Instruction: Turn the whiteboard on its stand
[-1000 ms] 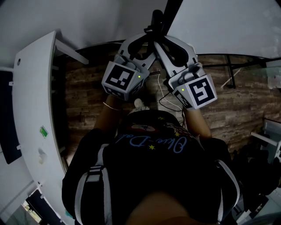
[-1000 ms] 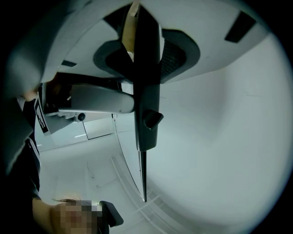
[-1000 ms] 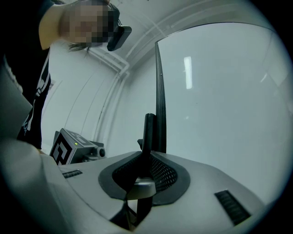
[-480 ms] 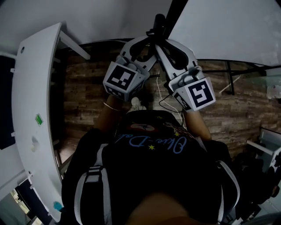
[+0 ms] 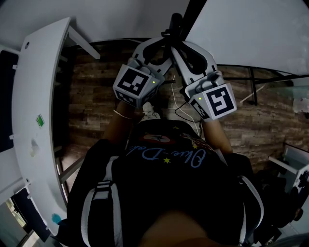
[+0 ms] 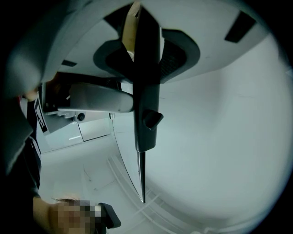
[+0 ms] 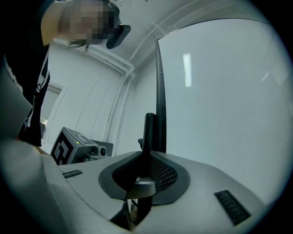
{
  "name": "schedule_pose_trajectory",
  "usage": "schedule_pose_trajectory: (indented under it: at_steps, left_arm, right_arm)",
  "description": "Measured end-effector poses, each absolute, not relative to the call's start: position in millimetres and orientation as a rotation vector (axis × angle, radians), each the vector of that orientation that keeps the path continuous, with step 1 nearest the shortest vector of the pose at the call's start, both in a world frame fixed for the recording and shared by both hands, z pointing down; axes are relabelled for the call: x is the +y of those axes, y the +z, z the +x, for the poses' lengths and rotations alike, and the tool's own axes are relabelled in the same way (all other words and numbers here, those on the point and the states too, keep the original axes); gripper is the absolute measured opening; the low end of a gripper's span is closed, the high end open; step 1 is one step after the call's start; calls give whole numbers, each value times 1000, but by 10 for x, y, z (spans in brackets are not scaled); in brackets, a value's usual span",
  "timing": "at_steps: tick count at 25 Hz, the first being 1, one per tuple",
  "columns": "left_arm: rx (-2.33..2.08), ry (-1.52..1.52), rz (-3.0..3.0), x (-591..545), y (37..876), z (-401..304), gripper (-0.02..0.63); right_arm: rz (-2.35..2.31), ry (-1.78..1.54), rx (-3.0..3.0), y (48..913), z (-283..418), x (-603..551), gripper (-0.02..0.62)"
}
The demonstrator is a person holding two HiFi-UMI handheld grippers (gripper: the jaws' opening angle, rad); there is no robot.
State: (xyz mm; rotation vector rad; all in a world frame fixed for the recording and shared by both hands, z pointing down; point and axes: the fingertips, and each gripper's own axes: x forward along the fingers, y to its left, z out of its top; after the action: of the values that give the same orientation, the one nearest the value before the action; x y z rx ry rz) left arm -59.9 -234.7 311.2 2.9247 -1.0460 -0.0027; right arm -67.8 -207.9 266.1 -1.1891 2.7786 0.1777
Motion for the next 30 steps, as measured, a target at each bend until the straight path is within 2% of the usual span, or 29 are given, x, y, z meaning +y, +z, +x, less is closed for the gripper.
schedule_pose_trajectory:
  at_steps: [30]
  left_arm:
    - [-1095,2,2912,-1951,3127,-537,181]
  right_arm:
    - [-1164,161,2777,2679,-607,-1682,66]
